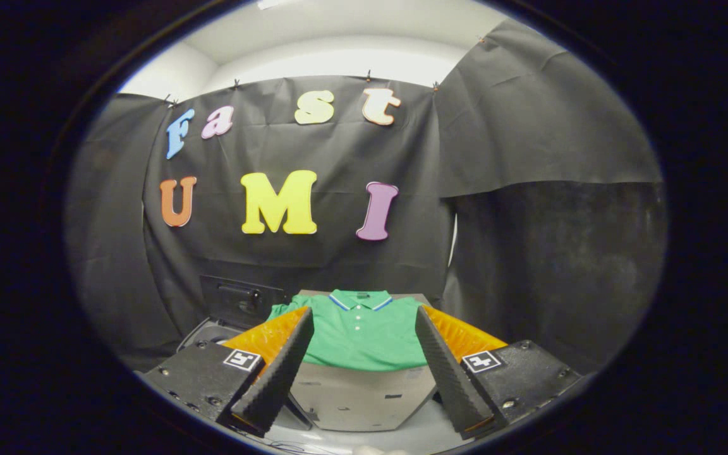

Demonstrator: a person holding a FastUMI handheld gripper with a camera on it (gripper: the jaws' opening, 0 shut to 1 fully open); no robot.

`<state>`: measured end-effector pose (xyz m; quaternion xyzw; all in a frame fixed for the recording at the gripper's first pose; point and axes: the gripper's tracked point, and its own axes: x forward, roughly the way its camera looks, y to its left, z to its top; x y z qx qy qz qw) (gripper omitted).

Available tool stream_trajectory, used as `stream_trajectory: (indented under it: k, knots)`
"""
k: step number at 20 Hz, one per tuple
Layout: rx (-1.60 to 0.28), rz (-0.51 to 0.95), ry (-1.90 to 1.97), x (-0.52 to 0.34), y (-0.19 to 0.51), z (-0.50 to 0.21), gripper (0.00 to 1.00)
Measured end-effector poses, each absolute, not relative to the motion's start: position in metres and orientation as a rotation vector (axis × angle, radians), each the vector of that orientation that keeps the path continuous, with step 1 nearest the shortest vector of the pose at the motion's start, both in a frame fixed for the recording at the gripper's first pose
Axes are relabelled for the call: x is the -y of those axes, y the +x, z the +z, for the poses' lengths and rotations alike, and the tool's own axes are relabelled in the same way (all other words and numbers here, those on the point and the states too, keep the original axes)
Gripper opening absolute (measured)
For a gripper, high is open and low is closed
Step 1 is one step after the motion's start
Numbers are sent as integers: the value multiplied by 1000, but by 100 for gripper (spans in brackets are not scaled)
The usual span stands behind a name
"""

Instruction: Put the clothes into the washing machine and then close the washing machine lid.

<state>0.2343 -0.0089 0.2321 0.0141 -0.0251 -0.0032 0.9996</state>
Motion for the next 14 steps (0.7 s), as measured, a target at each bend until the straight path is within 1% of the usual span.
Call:
stream_trajectory:
  k: [6,10,14]
  knots:
    - [-47,26,35,12,340,251,100]
    - [-154,37,20,7,405,234,100]
    - [-316,50,22,-1,451,193,100]
